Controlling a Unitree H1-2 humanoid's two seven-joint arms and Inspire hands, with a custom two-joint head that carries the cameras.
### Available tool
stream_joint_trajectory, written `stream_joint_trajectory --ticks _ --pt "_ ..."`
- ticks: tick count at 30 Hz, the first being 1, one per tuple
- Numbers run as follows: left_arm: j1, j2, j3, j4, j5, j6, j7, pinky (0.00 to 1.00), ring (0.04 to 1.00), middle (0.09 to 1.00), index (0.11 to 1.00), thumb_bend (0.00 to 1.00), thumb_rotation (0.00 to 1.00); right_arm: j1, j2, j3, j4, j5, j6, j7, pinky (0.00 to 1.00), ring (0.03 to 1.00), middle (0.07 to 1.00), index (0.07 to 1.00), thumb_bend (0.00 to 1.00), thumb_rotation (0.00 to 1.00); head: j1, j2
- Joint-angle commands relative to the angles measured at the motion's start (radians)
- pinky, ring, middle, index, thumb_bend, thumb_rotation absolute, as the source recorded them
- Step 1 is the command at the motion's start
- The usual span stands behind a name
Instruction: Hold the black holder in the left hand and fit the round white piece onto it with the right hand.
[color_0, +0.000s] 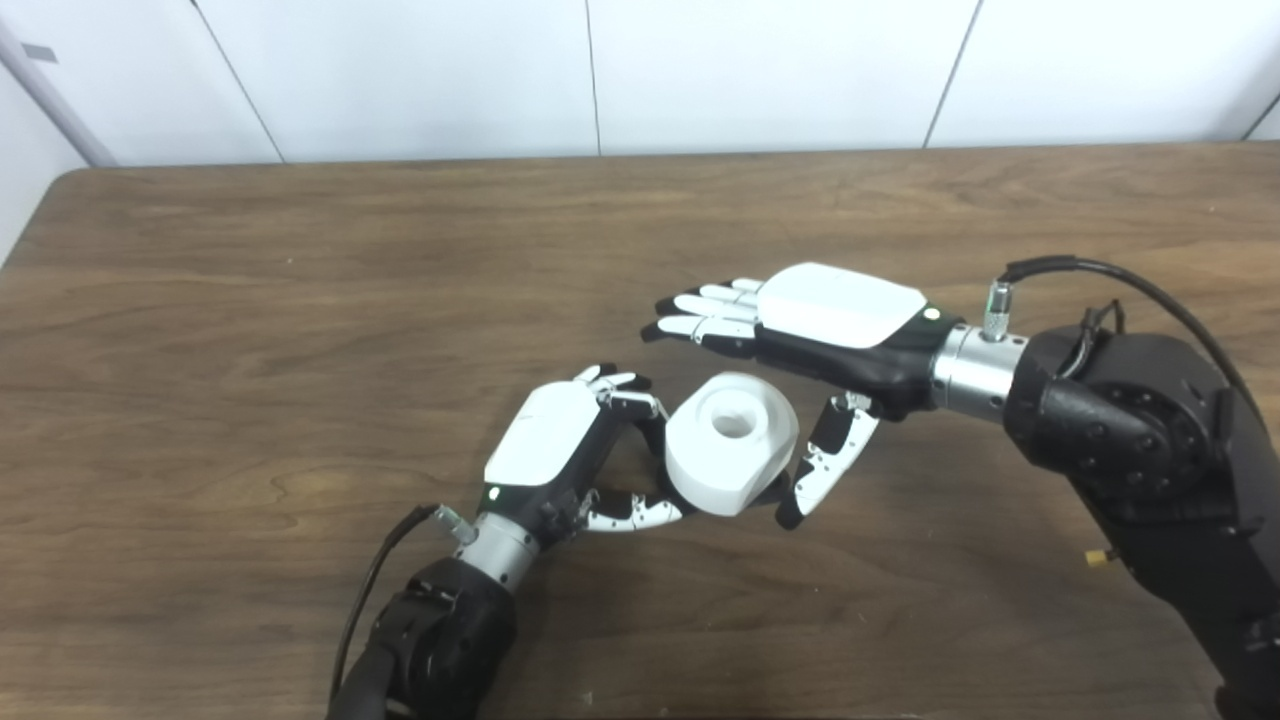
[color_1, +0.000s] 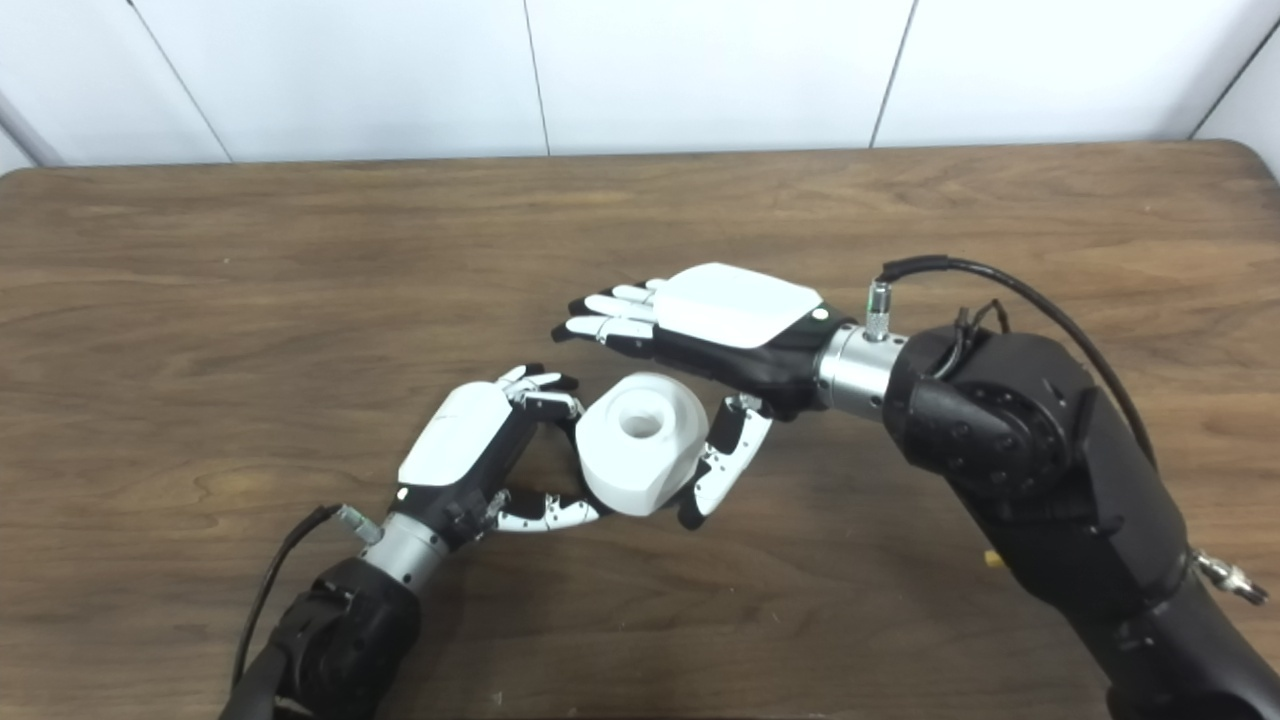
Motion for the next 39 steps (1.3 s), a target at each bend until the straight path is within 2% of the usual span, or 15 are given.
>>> stream_joint_trajectory --ticks 1,7,13,16,17,20,22,24,26,29,30,32,34,37,39 --pt "-0.009 0.006 -0.001 -0.009 -0.003 -0.015 0.003 0.94 0.849 0.674 0.482 0.52 0.05 -0.050 -0.020 -0.025 -0.028 0.000 -0.002 -0.012 1.00 1.000 1.000 0.965 1.00 0.27 -0.002 -0.003" --pt "-0.005 0.014 0.005 0.002 -0.011 -0.033 0.015 0.94 0.847 0.671 0.482 0.52 0.05 -0.030 -0.064 -0.060 -0.003 -0.003 -0.004 -0.026 1.00 1.000 1.000 0.990 1.00 0.28 -0.005 -0.012" --pt "-0.002 0.026 0.015 0.017 -0.020 -0.054 0.025 0.94 0.845 0.668 0.482 0.52 0.05 0.033 -0.080 -0.145 0.036 0.029 0.001 -0.091 0.98 1.000 1.000 0.994 1.00 0.25 -0.006 -0.018" --pt "0.000 0.031 0.022 0.019 -0.023 -0.059 0.024 0.94 0.847 0.669 0.482 0.52 0.05 0.071 -0.070 -0.200 0.051 0.069 0.018 -0.133 0.96 1.000 1.000 0.982 0.90 0.26 -0.009 -0.022" --pt "0.001 0.034 0.024 0.020 -0.023 -0.061 0.023 0.94 0.847 0.669 0.482 0.52 0.05 0.084 -0.063 -0.214 0.058 0.074 0.022 -0.152 0.94 1.000 0.996 0.977 0.86 0.28 -0.009 -0.023" --pt "0.004 0.039 0.032 0.023 -0.027 -0.064 0.022 0.94 0.848 0.671 0.483 0.52 0.05 0.129 -0.025 -0.264 0.096 0.114 0.027 -0.232 0.81 0.975 0.965 0.943 0.71 0.34 -0.012 -0.028" --pt "0.006 0.043 0.036 0.027 -0.031 -0.070 0.024 0.95 0.846 0.671 0.483 0.52 0.05 0.154 -0.006 -0.283 0.124 0.144 0.027 -0.271 0.79 0.974 0.971 0.952 0.62 0.41 -0.013 -0.031" --pt "0.008 0.047 0.039 0.031 -0.033 -0.077 0.028 0.95 0.844 0.671 0.483 0.52 0.05 0.174 0.015 -0.292 0.148 0.158 0.031 -0.302 0.79 0.974 0.973 0.962 0.60 0.44 -0.015 -0.034" --pt "0.009 0.052 0.043 0.035 -0.033 -0.084 0.029 0.94 0.842 0.671 0.483 0.52 0.05 0.193 0.036 -0.300 0.163 0.170 0.035 -0.333 0.74 0.951 0.977 0.974 0.58 0.53 -0.018 -0.038" --pt "0.011 0.057 0.050 0.043 -0.038 -0.097 0.030 0.94 0.842 0.672 0.483 0.52 0.05 0.226 0.079 -0.331 0.193 0.228 0.029 -0.391 0.61 0.802 0.973 0.989 0.52 0.62 -0.017 -0.045" --pt "0.012 0.058 0.052 0.045 -0.040 -0.101 0.031 0.94 0.842 0.672 0.483 0.52 0.05 0.237 0.091 -0.341 0.203 0.249 0.025 -0.408 0.59 0.785 0.973 0.995 0.51 0.65 -0.017 -0.045" --pt "0.012 0.061 0.057 0.048 -0.043 -0.103 0.028 0.94 0.844 0.674 0.483 0.52 0.05 0.254 0.113 -0.354 0.222 0.275 0.024 -0.440 0.60 0.793 0.967 0.999 0.50 0.73 -0.018 -0.050" --pt "0.011 0.064 0.060 0.051 -0.044 -0.103 0.022 0.94 0.846 0.676 0.483 0.52 0.05 0.271 0.147 -0.374 0.234 0.313 0.042 -0.473 0.64 0.851 0.959 1.000 0.52 0.81 -0.018 -0.055" --pt "0.012 0.067 0.066 0.055 -0.048 -0.102 0.021 0.94 0.847 0.678 0.483 0.52 0.05 0.296 0.200 -0.401 0.255 0.362 0.056 -0.524 0.66 0.813 0.952 1.000 0.53 0.88 -0.015 -0.062" --pt "0.012 0.070 0.070 0.061 -0.050 -0.110 0.028 0.94 0.845 0.676 0.483 0.52 0.05 0.310 0.220 -0.410 0.275 0.384 0.046 -0.551 0.75 0.879 0.962 1.000 0.54 0.94 -0.015 -0.065"
